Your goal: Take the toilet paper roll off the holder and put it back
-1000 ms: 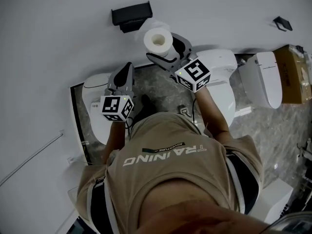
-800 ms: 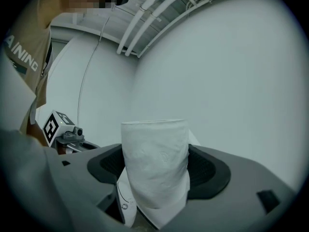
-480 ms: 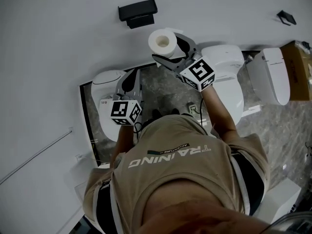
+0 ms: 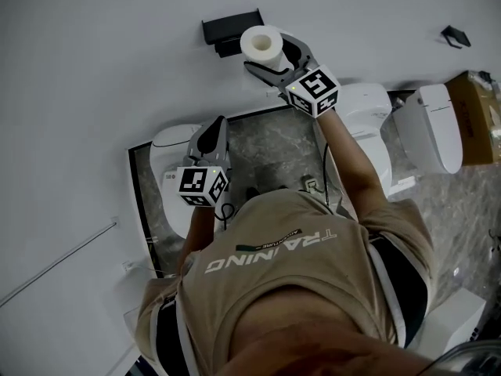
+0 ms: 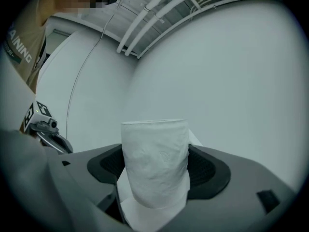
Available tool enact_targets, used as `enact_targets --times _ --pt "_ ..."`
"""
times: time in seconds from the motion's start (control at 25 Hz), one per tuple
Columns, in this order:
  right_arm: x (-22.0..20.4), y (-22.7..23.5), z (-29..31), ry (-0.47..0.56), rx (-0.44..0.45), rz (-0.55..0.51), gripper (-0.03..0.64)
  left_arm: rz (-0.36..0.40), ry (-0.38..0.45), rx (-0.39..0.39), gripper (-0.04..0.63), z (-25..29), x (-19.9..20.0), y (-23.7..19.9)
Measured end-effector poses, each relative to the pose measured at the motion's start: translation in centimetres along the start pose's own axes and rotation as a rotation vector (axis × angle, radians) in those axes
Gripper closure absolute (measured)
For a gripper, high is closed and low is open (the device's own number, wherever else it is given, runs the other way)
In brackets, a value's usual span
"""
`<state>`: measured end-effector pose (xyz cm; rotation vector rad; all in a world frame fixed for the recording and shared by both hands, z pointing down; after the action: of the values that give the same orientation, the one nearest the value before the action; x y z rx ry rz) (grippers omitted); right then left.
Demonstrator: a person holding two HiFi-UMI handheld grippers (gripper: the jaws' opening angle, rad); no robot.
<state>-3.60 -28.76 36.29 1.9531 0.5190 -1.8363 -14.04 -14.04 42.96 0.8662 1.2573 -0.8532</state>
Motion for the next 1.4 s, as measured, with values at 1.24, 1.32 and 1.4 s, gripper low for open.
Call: enact_targets --times 1.24,1.32,1.4 --pt "-5.0 13.9 14.2 -0.103 -0.005 0.127 0.273 -0.031 -0.055 0.135 0.595 -1.1 -1.3 -4.3" --pt "-5.1 14.2 14.2 -0.108 -0.019 0.159 0.273 -0.029 -0.051 0.132 0.595 -1.1 -1.2 -4.2" --pt "-5.2 14.2 14.2 -0.137 -0.028 0.164 0.273 -0.025 -0.048 0.128 0.595 -1.1 -1.0 -4.1"
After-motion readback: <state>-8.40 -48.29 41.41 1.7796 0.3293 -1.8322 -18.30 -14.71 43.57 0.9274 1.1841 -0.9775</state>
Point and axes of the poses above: the fingertips, and each gripper's own axes: z forward along the fingers, y to its right, x out of its top, the point moved 2 cm from there along -z, backward along the fingers, and after that the axes turned 11 degrees about z, right-handed, at the moved point
